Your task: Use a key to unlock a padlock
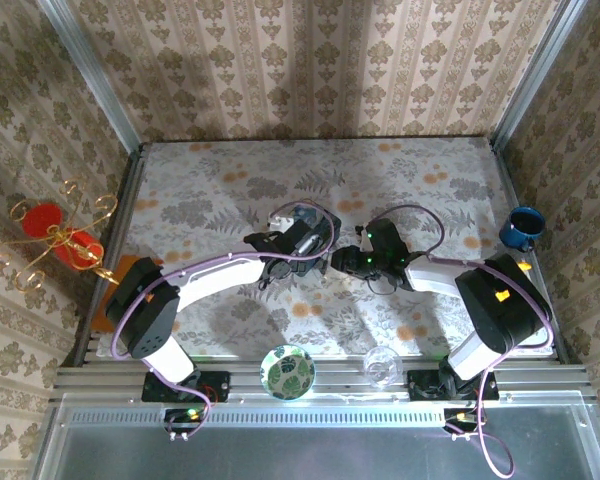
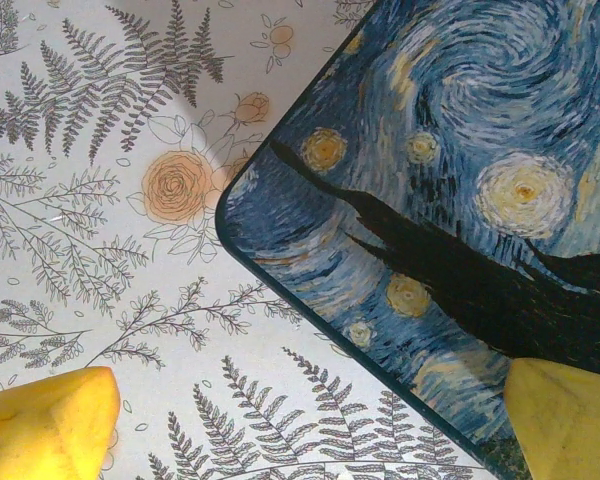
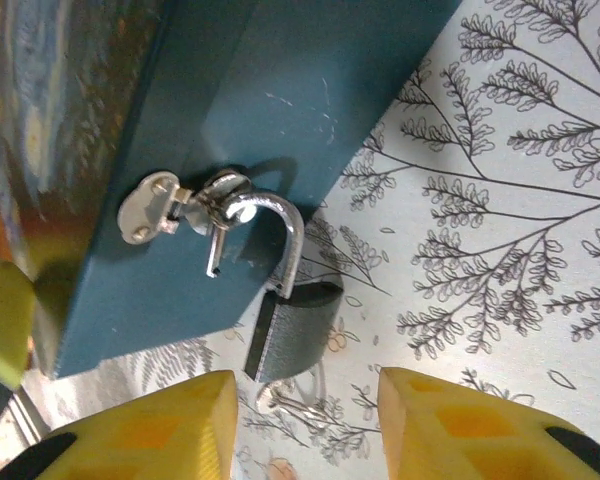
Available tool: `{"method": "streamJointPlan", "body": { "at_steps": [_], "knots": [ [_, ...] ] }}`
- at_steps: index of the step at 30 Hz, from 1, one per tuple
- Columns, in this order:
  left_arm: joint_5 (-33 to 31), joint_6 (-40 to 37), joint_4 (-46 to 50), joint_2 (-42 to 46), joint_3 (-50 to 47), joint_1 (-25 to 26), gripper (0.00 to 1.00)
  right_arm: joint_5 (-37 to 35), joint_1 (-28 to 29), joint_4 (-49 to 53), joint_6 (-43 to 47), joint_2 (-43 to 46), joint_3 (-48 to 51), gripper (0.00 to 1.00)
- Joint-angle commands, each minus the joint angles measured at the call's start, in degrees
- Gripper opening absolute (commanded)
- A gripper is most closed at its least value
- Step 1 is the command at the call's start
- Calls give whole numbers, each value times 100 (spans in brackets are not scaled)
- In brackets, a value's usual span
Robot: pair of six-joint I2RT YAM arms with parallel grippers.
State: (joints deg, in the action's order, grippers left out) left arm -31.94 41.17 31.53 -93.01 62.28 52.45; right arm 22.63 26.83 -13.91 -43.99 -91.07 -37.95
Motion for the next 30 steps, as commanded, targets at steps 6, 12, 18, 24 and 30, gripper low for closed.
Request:
{"method": "streamJointPlan", "body": {
  "at_steps": [6,12,18,24,30],
  "knots": [
    [39,-122,310,-44,-215,-60,100,-404,340,-455,-595,-207,-101,45],
    [109,-133,286,-50,-225,-71,100,-695,474,44,-527,-380,-439,52],
    [144,-100,292,-33,-265,-100,100,-989,603,609,-328,-488,-805,48],
    [162,-91,300,-25,-287,-110,100,-1299,717,1172,-277,-589,-1087,44],
    [197,-70,300,-22,-300,-119,100,-1643,864,1807,-218,-588,-1301,45]
  ]
}}
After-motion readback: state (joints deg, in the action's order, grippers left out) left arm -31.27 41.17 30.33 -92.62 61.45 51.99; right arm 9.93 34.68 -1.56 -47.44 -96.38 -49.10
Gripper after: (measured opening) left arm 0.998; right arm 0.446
